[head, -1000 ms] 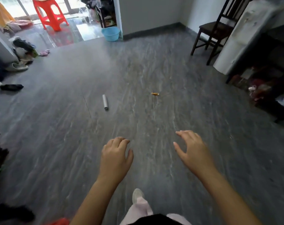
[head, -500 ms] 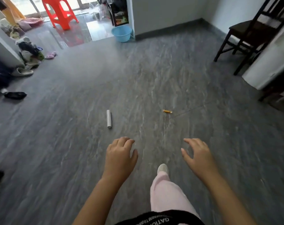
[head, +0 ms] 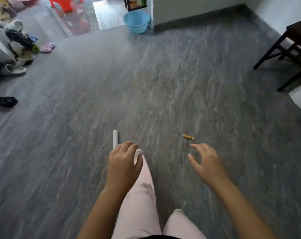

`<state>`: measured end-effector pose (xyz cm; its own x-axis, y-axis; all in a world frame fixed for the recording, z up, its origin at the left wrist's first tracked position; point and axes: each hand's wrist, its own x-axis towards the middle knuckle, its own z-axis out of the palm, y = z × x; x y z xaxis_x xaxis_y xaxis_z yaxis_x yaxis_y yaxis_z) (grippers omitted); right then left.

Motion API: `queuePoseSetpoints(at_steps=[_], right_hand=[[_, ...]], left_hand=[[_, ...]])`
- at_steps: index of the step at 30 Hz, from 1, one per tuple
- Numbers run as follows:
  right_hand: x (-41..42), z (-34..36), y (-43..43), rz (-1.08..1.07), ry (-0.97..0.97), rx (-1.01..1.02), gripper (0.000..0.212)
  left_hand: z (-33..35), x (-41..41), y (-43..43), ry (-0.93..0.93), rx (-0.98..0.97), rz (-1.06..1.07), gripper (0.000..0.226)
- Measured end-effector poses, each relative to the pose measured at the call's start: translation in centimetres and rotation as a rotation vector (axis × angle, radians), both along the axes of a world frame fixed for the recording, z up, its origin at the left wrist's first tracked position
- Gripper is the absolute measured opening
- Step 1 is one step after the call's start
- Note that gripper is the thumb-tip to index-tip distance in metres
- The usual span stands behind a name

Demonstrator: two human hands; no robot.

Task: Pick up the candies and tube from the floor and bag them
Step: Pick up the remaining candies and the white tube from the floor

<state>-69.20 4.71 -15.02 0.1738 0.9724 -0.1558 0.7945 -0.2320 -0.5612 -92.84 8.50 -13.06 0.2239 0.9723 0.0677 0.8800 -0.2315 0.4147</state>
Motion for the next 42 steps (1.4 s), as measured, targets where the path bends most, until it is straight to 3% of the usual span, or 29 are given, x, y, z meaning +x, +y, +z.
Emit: queuePoseSetpoints(at_steps=[6,11,15,22,31,38,42], right_hand=[[0.4,-7.0,11.6,-0.134,-0.001,-0.057,0.044],[1.6,-15.1,17.4,-0.219,0.063,-0.137,0.042],[4.4,-25.0,18.8,-0.260,0.057,-0.224,0.030],[9.4,-43.8,19.4,-0.318,0.026,-0.291,0.031],[14.6,-64.2,22.3,-0.379,0.046,-0.300,0.032],[17.2,-72.0,23.5,-0.359,-0.161,-0.388,0.054],[17.2,-72.5,22.7,-0.360,-0.241,-0.397,0.045]], left_hand=[[-8.2,0.8,14.9,0.014,-0.057,-0.103,0.029],[-17.5,3.6,21.7,0.032,-0.154,-0.085,0.037],[-27.8,7.9,23.9,0.028,-0.211,-0.150,0.037],[-45.1,12.2,28.0,0.098,-0.155,-0.390,0.039],[-61.3,12.6,31.3,0.168,-0.016,-0.622,0.034],[-68.1,11.9,30.4,0.127,-0.119,-0.550,0.035],[-68.9,11.4,29.4,0.109,-0.179,-0.494,0.036]])
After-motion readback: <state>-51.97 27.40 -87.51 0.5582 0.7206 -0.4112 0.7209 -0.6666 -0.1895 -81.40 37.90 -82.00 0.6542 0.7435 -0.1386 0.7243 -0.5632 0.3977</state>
